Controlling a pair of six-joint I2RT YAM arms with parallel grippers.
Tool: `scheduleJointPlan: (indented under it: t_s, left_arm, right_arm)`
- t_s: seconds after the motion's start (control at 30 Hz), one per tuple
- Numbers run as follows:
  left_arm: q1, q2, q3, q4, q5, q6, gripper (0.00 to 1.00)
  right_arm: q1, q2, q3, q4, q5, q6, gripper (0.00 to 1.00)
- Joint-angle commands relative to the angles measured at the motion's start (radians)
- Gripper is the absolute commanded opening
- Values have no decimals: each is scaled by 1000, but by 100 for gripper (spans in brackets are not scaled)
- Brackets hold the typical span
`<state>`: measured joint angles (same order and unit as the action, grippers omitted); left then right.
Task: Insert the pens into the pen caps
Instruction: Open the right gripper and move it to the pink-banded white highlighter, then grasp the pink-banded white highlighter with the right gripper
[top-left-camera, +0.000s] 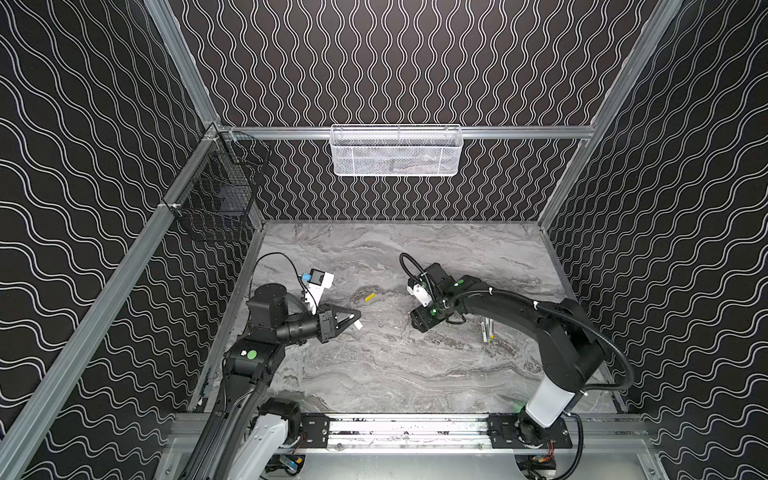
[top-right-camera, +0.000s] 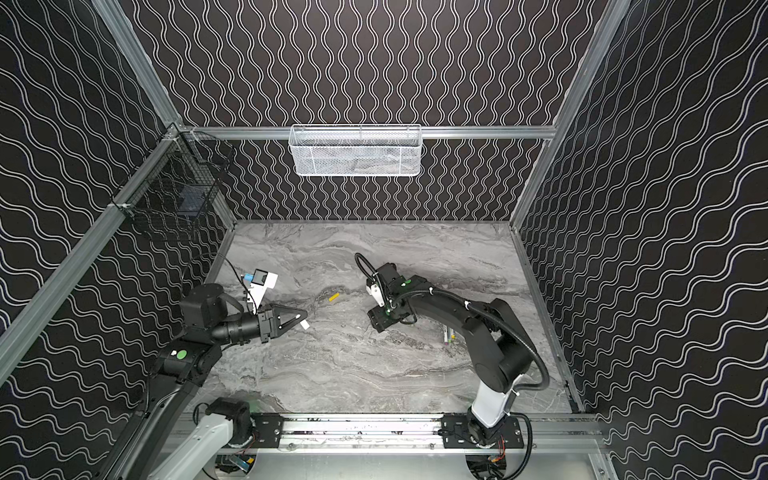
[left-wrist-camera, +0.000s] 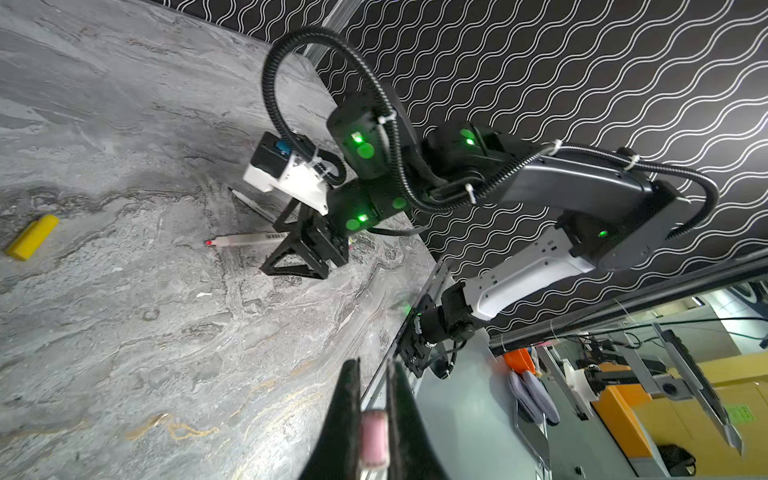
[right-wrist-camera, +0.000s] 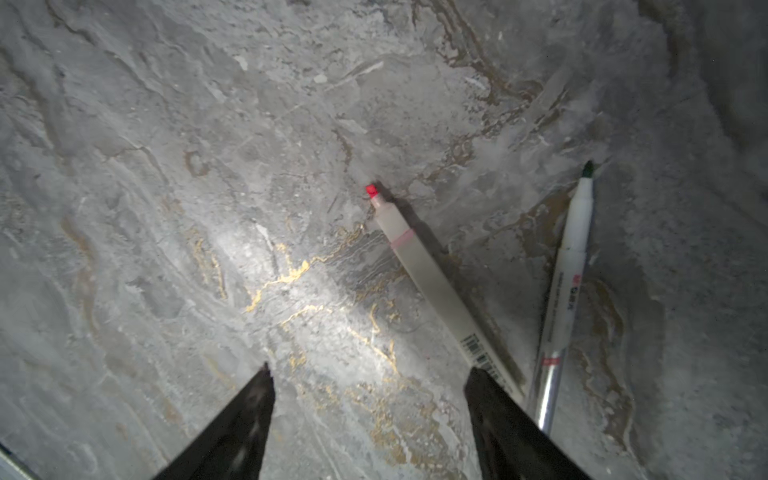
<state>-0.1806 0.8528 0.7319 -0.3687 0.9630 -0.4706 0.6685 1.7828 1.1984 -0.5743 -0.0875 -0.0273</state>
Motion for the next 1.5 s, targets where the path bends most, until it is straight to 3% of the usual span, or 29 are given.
scheduleJointPlan:
  t_s: [0.0,0.4,0.63,0.83,1.27,1.47]
  left_arm:
    - [1,-9,-5,9,35,20,0]
    - [3,15,-14,33,35,19,0]
    - [3,22,-18,52,32,12,0]
    - [3,24,-19,55,28,12,0]
    - [4,10,-14,36,-8,23,0]
    - [6,18,-61,119,-52,-45,0]
  right_arm:
    - [-12,39,29,-30,-5,-51,75]
    - [-23,109,45,-96,-31,-104,71]
    - [-21,65,8,-102,-39,-104,53]
    - [-21,66,25,-100,-16,-102,52]
    - [3,126,35,-110,5,-59,18]
    - [63,19,3,-90,-15,-40,14]
